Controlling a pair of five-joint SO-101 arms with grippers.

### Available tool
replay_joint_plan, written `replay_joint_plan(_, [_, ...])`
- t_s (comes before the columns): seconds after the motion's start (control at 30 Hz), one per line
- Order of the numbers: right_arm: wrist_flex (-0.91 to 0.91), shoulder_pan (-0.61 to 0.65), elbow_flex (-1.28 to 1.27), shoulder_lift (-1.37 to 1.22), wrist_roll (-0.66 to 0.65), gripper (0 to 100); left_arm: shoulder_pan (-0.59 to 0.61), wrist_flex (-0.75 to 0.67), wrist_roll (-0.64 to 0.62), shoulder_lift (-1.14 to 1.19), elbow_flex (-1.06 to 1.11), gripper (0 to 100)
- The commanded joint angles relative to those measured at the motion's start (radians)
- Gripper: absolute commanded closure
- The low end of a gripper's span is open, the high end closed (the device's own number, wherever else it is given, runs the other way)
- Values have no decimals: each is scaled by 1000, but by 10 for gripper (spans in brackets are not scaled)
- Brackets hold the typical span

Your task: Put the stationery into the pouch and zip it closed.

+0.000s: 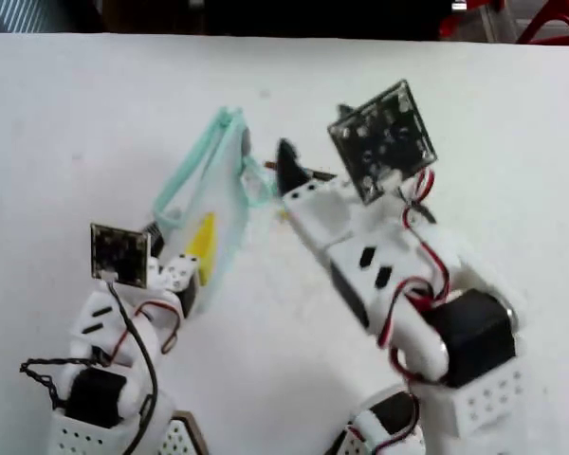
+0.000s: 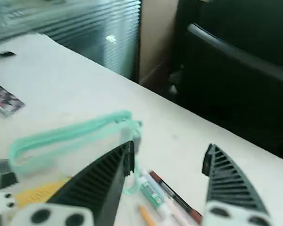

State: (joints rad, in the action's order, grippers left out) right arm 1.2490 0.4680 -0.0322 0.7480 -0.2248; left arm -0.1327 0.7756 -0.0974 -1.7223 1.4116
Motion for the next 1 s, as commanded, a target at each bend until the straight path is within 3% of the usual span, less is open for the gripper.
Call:
replay_joint_plan(0.0, [-2, -125, -84, -79, -198, 762, 45, -29, -3, -15, -3, 831])
replay_joint_plan(0.2, [2, -246, -143, -541, -336, 817, 74, -32, -8, -13, -3, 830])
replay_joint_plan(0.37, [44, -217, -5, -852, -336, 803, 74, -29, -8, -13, -2, 829])
replay_joint_plan(0.47, [84, -180, 66, -952, -384, 778, 74, -32, -8, -13, 8, 828])
replay_joint_plan(0.73, [96, -168, 86, -1112, -597, 830, 74, -51, -8, -13, 20, 828])
replay_joint_plan(0.97, [-12, -191, 83, -1201, -617, 831, 74, -51, -8, -13, 20, 828])
